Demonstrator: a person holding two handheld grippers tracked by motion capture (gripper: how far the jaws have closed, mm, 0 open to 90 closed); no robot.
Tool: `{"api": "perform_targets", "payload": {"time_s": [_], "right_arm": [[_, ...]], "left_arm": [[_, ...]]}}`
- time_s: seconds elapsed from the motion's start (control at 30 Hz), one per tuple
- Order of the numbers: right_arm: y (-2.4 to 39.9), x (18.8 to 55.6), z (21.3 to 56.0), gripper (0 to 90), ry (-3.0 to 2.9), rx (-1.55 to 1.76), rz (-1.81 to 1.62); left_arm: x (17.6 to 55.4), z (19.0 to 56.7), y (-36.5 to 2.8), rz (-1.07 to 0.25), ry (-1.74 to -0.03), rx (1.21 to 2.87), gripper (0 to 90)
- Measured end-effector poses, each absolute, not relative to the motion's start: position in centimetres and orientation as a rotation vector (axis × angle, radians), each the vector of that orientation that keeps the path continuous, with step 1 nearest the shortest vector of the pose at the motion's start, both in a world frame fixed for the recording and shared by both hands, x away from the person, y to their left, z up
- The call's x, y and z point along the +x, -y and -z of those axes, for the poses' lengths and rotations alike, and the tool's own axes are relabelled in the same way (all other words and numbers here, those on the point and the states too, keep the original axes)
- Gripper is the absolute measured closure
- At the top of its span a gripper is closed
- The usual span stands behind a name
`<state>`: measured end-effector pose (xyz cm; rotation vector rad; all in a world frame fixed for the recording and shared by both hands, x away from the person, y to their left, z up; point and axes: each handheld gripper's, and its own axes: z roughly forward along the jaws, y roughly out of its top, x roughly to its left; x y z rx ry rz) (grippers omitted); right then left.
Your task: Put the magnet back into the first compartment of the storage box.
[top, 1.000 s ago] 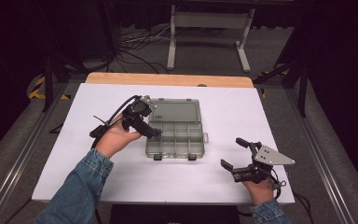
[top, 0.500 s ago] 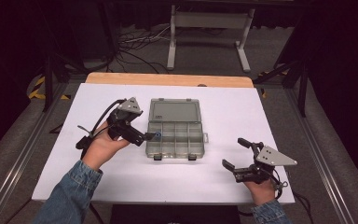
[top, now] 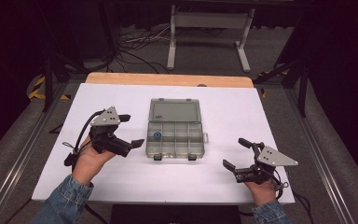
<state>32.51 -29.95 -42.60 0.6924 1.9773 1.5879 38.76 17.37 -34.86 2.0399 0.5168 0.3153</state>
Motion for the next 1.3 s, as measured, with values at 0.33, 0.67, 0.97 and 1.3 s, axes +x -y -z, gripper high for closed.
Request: {"api": "perform_targets", "payload": {"time_s": [0.33,0.67,0.97,1.3], "right_arm": [[30.0,32.5,42.6,3.8,-1.979,0.689,-1.589],[30.0,32.4,42.6,3.8,-1.977,0.685,-1.592],[29.9,32.3,42.6,3.8,-1.981,0.680,-1.591],[29.8,32.2,42.7,3.3,-1.973,0.674,-1.590]], "left_arm": [[36.5,37.4,-19.4,-0.356,-0.525,1.891,0.2],[34.9,39.7,-20.9,-0.394,-0.499,1.699,0.2],[34.0,42.5,-22.3,-0.337,-0.492,1.646,0.4],[33.3,44.7,-23.8,-0.417,-0.441,1.613,0.4]]}}
